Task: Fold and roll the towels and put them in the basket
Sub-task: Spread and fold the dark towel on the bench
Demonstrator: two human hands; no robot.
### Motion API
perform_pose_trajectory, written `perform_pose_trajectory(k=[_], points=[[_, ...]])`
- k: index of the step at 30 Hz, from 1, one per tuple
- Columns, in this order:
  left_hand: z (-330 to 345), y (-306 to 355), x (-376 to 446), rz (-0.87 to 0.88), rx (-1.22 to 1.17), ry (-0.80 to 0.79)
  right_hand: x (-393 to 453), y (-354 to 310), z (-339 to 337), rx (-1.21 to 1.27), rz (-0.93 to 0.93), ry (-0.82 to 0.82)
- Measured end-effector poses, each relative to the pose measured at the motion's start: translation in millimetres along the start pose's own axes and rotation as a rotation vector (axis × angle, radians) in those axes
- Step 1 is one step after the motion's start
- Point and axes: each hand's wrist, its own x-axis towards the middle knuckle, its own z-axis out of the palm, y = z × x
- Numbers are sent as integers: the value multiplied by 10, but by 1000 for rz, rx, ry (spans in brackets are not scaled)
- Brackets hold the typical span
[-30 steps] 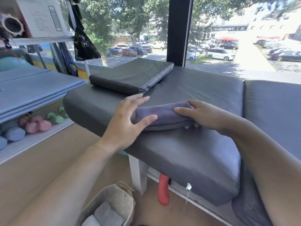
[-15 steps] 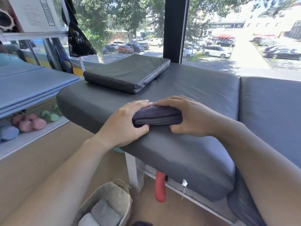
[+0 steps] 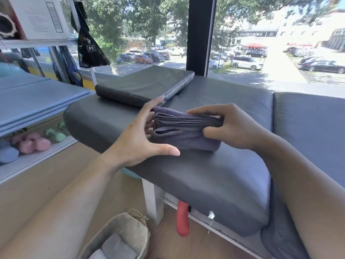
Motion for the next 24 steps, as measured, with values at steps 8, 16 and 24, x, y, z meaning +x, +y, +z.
perform_pose_trajectory(k=[8, 16, 24], points=[[128, 4, 1, 63, -28, 116, 7, 21, -12, 110, -24, -121], [194, -8, 33, 19, -102, 230, -10, 20, -4, 52, -106, -158], [202, 12, 41, -23, -355, 194, 10, 27, 14, 156, -59, -17]])
